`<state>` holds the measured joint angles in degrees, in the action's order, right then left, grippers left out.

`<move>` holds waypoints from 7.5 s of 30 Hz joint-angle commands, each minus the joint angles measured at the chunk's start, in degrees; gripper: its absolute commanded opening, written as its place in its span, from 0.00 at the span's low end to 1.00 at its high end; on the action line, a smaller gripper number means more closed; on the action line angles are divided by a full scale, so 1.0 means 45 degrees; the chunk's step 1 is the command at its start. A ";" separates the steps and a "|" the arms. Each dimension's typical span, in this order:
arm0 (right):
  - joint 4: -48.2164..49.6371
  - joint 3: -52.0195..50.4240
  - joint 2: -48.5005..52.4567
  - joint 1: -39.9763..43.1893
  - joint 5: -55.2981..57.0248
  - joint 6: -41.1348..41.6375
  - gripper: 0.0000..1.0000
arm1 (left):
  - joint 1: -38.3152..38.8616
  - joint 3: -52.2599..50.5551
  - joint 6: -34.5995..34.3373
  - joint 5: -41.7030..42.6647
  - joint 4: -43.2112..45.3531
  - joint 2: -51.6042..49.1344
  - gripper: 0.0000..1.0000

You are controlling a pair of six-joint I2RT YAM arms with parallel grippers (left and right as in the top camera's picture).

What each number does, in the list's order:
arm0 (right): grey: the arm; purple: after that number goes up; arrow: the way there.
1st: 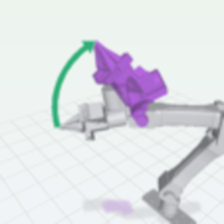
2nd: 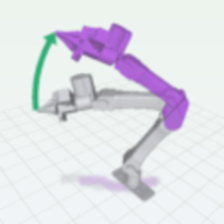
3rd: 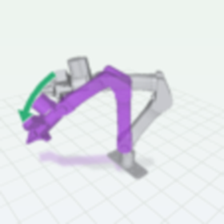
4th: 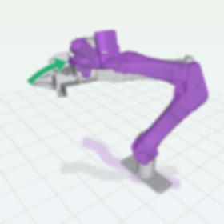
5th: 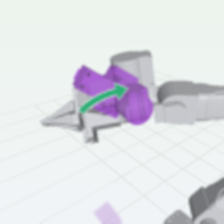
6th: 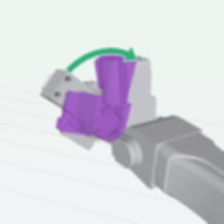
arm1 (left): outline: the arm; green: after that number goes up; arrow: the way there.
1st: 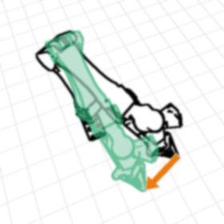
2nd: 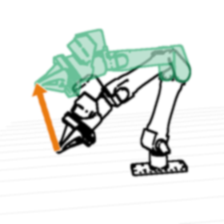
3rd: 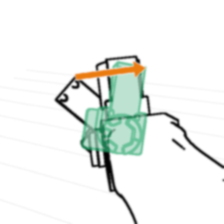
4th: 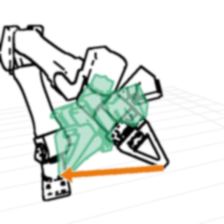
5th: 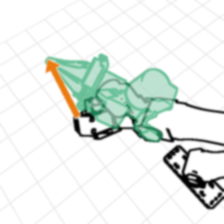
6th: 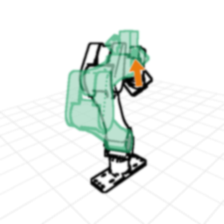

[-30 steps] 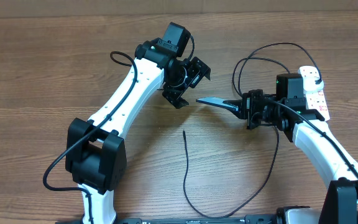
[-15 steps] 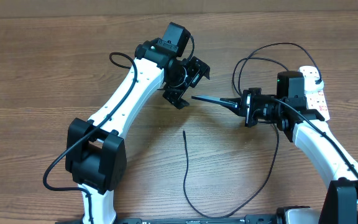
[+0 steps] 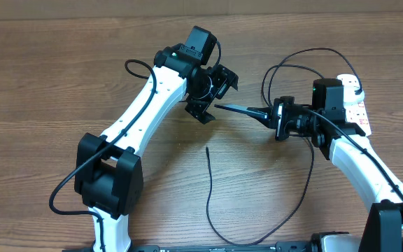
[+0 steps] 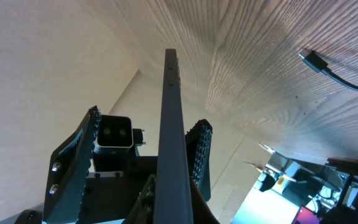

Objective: Plug charger to phone and switch on socket

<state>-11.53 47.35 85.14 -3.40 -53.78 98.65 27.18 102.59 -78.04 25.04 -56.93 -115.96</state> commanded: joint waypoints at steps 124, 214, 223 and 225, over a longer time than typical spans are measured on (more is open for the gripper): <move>0.4653 0.0136 -0.0024 -0.0495 -0.0267 0.5600 0.04 | 0.0481 0.0262 -0.1802 -0.0243 0.2696 0.0214 0.09; 0.1035 0.0136 -0.0024 -0.0495 0.0078 -0.9748 1.00 | -0.2667 0.0262 0.7261 0.3939 0.0529 0.0214 0.04; 0.0685 0.0136 -0.0024 -0.0495 0.0170 -1.2235 1.00 | -0.2939 0.0262 0.8646 0.5396 0.0219 0.0214 0.04; 0.0374 0.0136 -0.0024 -0.0495 0.0379 -1.2517 1.00 | -0.3050 0.0262 0.8641 0.5741 0.0228 0.0214 0.05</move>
<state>-9.19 47.40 85.56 -5.72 -53.41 47.33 14.68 102.67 -41.71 45.08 -55.81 -115.96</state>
